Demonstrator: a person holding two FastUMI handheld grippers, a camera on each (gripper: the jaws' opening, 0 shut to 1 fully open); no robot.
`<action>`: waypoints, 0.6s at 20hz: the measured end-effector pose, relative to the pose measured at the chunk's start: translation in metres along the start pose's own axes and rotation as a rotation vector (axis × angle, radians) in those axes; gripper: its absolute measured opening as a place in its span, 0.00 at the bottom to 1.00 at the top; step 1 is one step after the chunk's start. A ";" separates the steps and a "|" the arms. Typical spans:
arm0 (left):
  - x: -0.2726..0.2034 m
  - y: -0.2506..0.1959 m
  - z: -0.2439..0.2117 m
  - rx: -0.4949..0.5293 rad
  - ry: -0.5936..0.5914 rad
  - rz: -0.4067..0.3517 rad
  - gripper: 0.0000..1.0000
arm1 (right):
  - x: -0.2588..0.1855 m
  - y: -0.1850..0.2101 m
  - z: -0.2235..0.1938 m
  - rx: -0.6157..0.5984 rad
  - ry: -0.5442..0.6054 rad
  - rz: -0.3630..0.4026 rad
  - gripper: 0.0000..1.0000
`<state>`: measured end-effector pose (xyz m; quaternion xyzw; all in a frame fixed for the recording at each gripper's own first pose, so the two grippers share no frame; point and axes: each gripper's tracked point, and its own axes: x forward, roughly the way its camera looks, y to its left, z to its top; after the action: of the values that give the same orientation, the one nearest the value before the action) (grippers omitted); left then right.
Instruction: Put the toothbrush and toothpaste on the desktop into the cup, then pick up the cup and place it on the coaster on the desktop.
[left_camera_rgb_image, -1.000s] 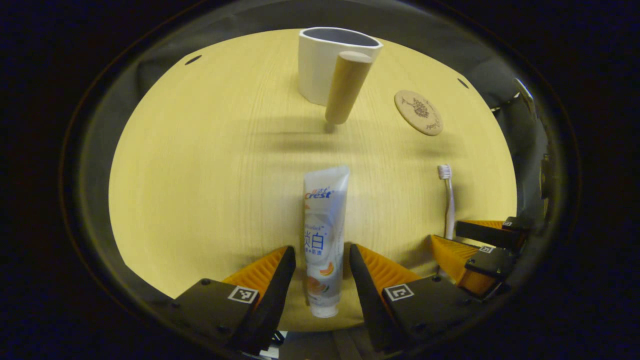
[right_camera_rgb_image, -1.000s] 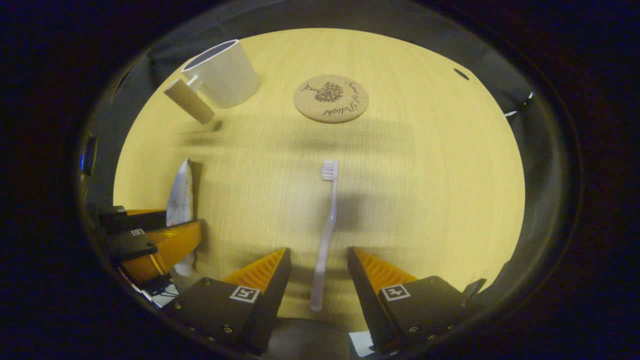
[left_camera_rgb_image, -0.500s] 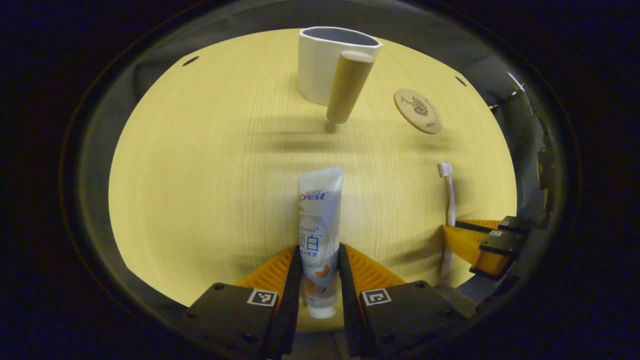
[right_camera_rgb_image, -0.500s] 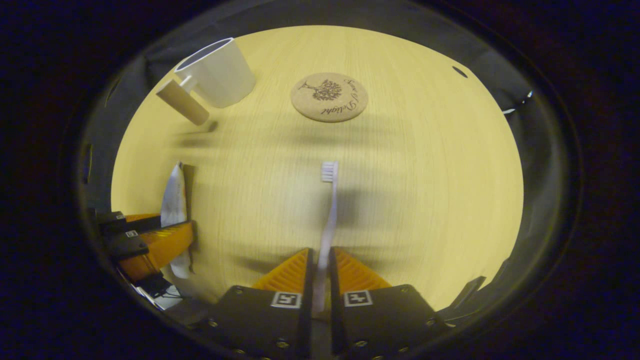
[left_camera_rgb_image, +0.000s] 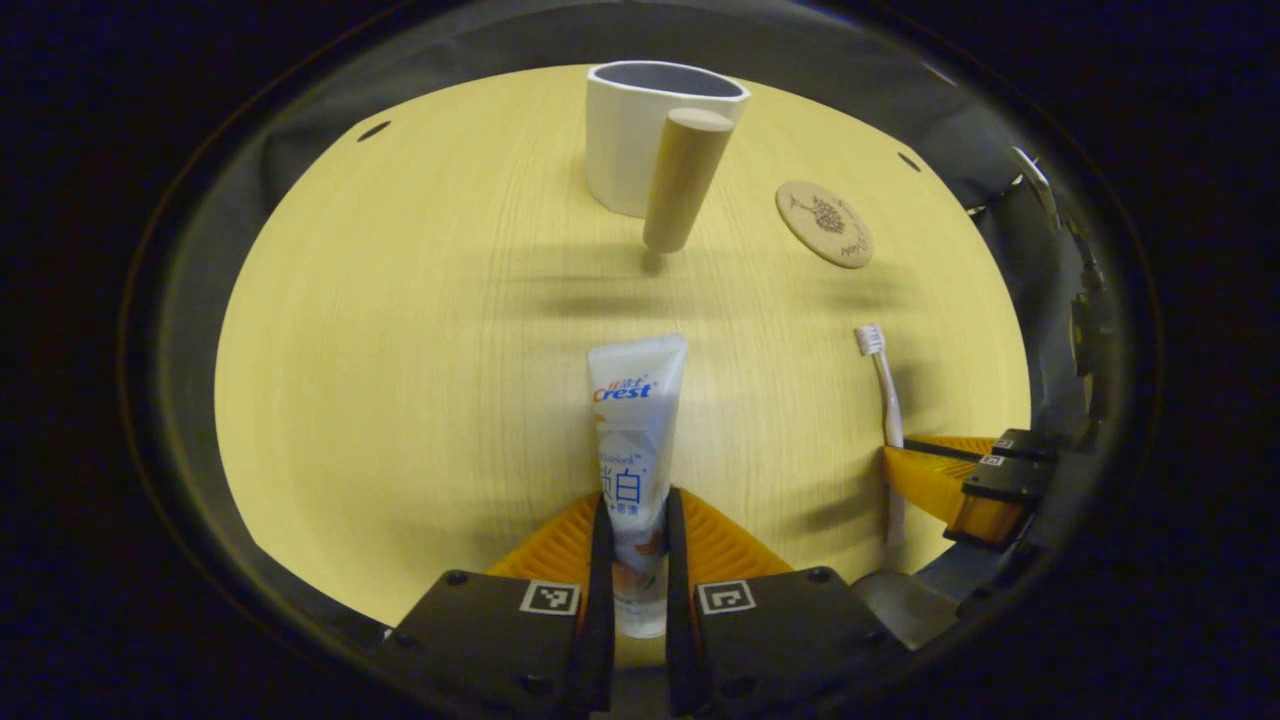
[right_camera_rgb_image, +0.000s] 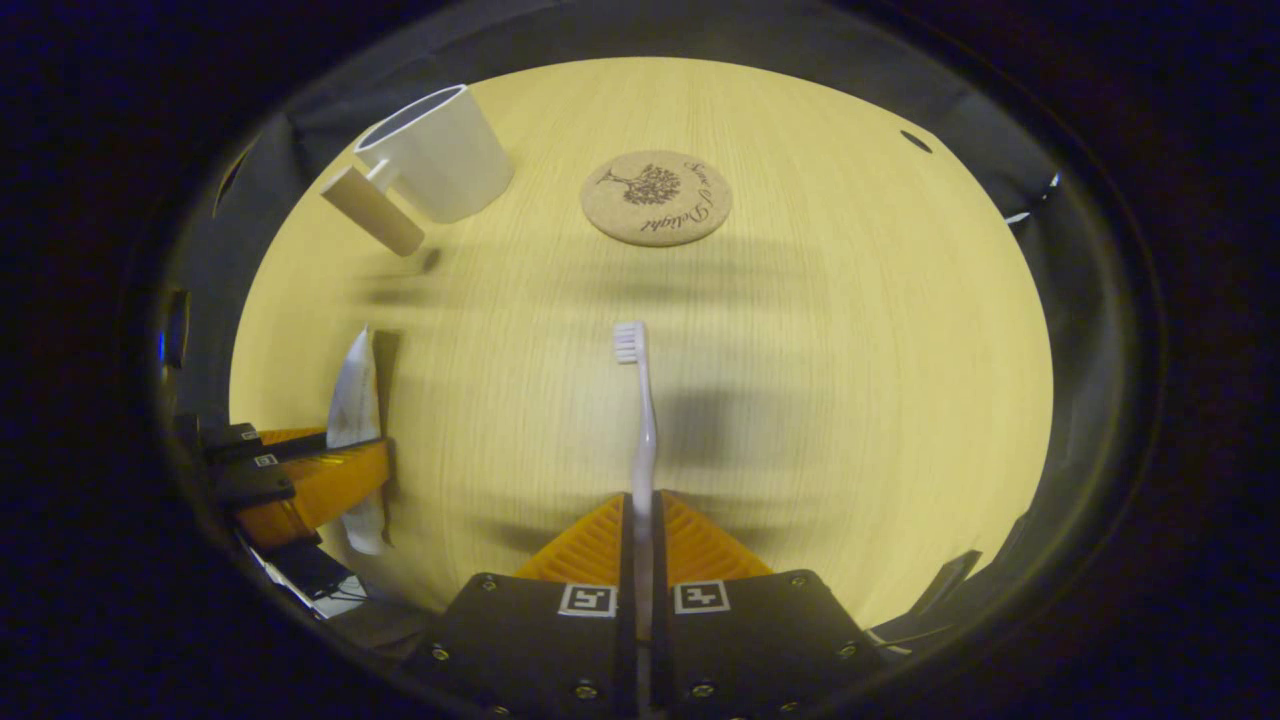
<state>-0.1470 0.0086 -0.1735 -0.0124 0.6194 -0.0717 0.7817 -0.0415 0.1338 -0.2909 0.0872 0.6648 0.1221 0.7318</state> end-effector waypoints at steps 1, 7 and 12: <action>0.002 -0.002 0.002 0.001 -0.011 -0.007 0.28 | 0.001 0.000 -0.001 -0.007 -0.005 0.001 0.06; 0.000 -0.002 0.008 -0.015 -0.079 -0.016 0.24 | -0.002 0.001 0.002 -0.029 -0.096 0.045 0.04; -0.006 0.002 0.025 -0.045 -0.199 -0.012 0.24 | -0.017 0.007 0.006 -0.005 -0.186 0.117 0.04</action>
<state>-0.1238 0.0097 -0.1617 -0.0407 0.5402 -0.0611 0.8383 -0.0378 0.1357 -0.2725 0.1349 0.5874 0.1577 0.7823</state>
